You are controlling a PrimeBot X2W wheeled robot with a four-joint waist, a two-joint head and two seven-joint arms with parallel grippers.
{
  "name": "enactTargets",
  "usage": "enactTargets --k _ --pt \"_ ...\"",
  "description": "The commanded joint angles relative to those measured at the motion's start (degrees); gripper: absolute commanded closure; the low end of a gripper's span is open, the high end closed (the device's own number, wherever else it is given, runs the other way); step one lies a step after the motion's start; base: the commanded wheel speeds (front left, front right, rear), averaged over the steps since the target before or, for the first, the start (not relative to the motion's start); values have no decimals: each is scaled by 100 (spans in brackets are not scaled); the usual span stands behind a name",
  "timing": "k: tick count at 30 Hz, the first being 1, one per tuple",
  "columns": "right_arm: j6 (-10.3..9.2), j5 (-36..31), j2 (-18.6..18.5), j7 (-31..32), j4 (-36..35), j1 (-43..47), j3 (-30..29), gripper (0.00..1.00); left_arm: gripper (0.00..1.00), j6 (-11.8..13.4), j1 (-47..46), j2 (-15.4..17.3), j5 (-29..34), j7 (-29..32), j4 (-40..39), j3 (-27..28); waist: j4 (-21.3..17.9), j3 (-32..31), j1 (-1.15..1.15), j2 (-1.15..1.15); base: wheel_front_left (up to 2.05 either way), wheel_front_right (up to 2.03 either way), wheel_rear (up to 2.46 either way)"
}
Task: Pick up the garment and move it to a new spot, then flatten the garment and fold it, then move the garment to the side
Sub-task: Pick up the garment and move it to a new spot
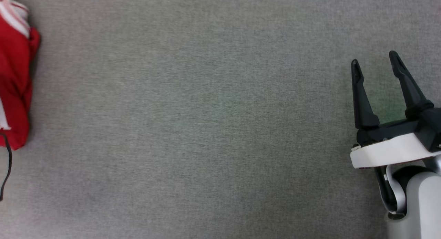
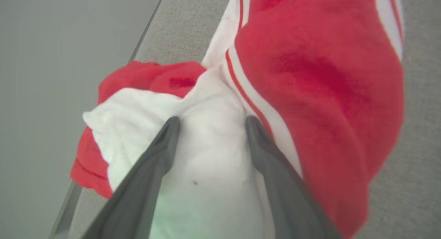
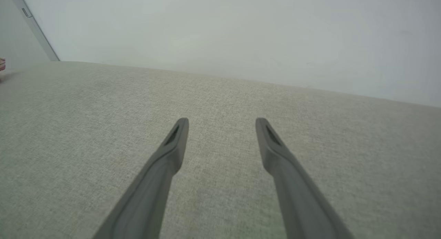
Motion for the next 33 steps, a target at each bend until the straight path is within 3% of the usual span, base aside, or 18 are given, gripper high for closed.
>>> enactTargets --k 1,7,8,9,11,21,29,33 --pt "-2 55 12 -52 32 -130 11 0 0 4 66 59 -108 134 252 31 -130 161 -1 0 0 0 0" --pt "-2 96 14 -116 82 -236 14 0 0 3 181 -136 -303 450 842 -14 -203 311 -1 0 0 0 0" --pt "-2 97 14 -115 86 -241 7 0 18 2 179 -158 -316 450 888 -34 -206 317 -1 0 0 0 0" --pt "-2 87 14 -114 91 -244 -4 0 60 2 177 -171 -319 450 935 -49 -212 319 -1 0 0 0 0" --pt "-2 68 14 -108 104 -264 -39 0 100 2 169 -188 -312 513 1024 -99 -219 302 -1 0 0 0 0" --pt "-2 145 14 -172 235 -147 -119 0 100 142 -210 -4 59 -448 644 -392 -145 -137 -1 0 0 0 0" --pt "-2 355 13 -266 465 114 -192 0 100 292 -518 2 388 -1710 296 -633 -45 -920 -1 0 0 0 0" --pt "-2 452 14 -303 552 287 -271 0 100 312 -593 -149 509 -2444 163 -758 7 -1369 -1 0 0 0 0"
